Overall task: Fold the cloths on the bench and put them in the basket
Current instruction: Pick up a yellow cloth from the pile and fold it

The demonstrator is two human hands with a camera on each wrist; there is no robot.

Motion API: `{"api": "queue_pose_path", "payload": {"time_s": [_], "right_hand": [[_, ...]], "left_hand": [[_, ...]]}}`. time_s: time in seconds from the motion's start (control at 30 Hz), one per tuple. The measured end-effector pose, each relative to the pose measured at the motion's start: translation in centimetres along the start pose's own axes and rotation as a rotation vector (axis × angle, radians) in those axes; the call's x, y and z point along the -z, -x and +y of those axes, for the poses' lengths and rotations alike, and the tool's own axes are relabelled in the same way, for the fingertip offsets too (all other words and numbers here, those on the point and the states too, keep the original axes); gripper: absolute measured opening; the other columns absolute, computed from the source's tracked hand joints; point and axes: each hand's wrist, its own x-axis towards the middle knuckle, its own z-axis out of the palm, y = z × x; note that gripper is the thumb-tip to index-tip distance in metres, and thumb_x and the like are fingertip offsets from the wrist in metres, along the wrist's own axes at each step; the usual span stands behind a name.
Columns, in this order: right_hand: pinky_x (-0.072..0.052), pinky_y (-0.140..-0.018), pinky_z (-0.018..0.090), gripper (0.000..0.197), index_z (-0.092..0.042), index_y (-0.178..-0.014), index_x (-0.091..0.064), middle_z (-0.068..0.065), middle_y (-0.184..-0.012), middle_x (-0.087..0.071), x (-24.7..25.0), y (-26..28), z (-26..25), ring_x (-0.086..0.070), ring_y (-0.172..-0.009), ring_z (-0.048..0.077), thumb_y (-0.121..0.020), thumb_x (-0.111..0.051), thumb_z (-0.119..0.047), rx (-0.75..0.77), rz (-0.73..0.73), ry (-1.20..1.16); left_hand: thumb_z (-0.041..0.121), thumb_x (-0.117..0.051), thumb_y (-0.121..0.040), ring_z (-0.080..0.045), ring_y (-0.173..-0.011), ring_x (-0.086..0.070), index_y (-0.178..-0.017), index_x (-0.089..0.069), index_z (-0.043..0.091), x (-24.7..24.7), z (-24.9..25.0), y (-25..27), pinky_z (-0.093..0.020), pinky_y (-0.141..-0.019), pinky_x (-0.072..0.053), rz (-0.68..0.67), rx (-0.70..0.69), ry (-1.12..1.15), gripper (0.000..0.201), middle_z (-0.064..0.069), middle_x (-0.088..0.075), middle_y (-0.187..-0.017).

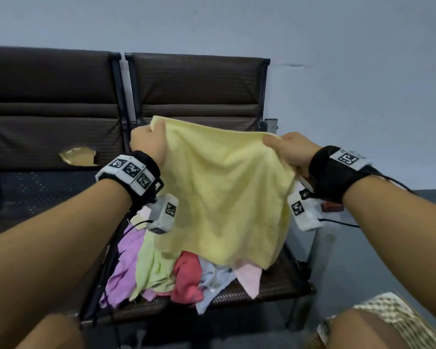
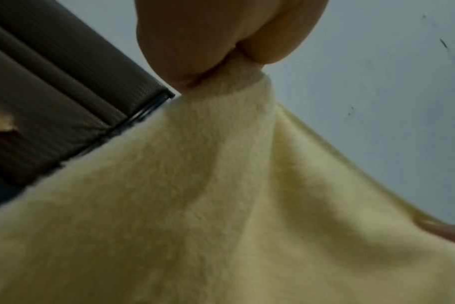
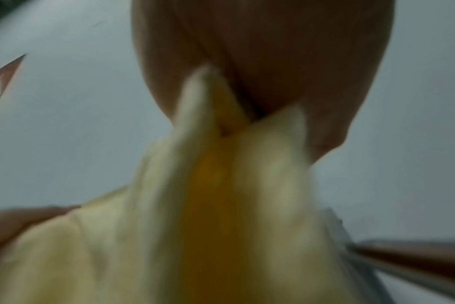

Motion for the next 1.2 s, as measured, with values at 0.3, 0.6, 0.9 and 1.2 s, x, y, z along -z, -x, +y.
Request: {"api": "queue_pose_path", "payload": {"time_s": [0.3,0.6,0.9,1.2], "right_hand": [[-0.059,-0.082,0.043,0.035,0.001,-0.122,-0.062,0.02,-0.121,-0.068,-5.8,2.3,-1.4,-0.068,-0.094,0.029,-0.103,-0.05,-0.025,-0.167,-0.193,-0.493],[-0.054,-0.079,0.039,0.03,0.002,-0.118,-0.062,0.024,-0.115,-0.064,-5.2,3.5,-0.5,-0.06,-0.095,0.03,-0.091,-0.049,-0.003,-0.155,-0.267,-0.282],[-0.061,-0.083,0.036,0.023,-0.02,-0.108,-0.072,0.002,-0.105,-0.076,-3.0,2.3,-0.4,-0.074,-0.095,0.02,-0.088,-0.072,-0.031,0.086,-0.378,0.043],[-0.043,-0.072,0.027,0.012,-0.022,-0.081,-0.07,-0.001,-0.082,-0.067,-1.9,-1.9,0.0,-0.063,-0.086,0.022,-0.091,-0.063,-0.026,0.251,0.194,0.3]], "left_hand": [[0.035,-0.062,-0.095,-0.017,-0.054,-0.047,-0.071,-0.065,0.0,-5.0,0.6,10.3,-0.031,-0.055,-0.039,-0.532,-0.005,0.215,0.042,-0.01,-0.052,-0.064],[0.005,-0.054,-0.081,-0.02,-0.069,-0.061,-0.085,-0.07,0.013,-4.0,0.1,10.0,-0.03,-0.061,-0.048,-0.493,0.036,0.203,0.019,-0.009,-0.069,-0.082],[0.022,-0.07,-0.087,-0.023,-0.089,-0.07,-0.108,-0.073,0.007,-3.2,-0.7,6.4,-0.032,-0.076,-0.054,-0.888,0.18,0.225,0.025,-0.012,-0.074,-0.102],[0.033,-0.071,-0.086,-0.018,-0.081,-0.068,-0.081,-0.071,0.025,-6.6,1.1,1.1,-0.029,-0.068,-0.052,-0.385,-0.317,-0.179,0.01,0.005,-0.07,-0.075]]}}
